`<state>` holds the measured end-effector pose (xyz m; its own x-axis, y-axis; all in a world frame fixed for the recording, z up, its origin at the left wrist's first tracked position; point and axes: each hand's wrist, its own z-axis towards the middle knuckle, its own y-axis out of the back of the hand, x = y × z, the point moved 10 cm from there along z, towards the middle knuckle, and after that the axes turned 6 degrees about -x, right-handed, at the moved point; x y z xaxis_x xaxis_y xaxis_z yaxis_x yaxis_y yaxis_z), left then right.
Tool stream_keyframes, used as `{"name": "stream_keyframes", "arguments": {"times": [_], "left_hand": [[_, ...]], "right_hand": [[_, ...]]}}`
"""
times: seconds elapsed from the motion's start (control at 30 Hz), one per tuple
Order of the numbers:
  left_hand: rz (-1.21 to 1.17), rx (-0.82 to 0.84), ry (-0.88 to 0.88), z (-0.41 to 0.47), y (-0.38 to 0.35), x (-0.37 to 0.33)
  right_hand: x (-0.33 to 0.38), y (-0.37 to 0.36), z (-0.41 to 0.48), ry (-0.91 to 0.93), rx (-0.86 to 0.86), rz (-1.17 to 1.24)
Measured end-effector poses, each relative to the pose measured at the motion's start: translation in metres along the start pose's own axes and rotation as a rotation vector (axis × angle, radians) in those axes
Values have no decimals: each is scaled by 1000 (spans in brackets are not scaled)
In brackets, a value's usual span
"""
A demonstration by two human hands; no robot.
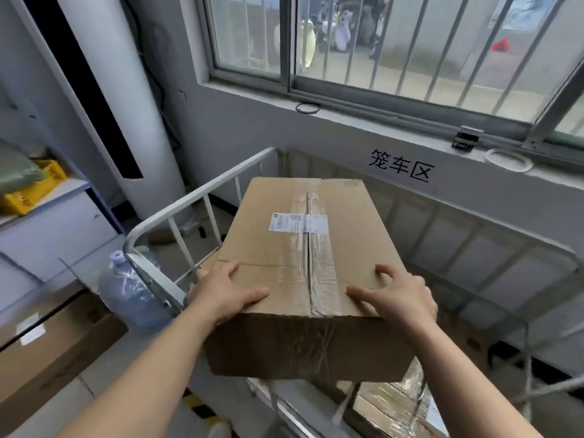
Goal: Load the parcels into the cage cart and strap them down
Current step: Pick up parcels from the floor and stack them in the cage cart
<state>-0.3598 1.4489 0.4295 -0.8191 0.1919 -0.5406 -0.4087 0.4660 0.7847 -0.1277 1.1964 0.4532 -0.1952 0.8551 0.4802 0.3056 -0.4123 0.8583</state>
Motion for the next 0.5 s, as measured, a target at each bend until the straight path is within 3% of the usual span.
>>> {"name": "stream_keyframes", "arguments": {"times": [0.5], "left_hand": [[120, 181, -125, 198, 49, 3]], "right_hand": [[109, -94, 45, -259, -59, 71]]}}
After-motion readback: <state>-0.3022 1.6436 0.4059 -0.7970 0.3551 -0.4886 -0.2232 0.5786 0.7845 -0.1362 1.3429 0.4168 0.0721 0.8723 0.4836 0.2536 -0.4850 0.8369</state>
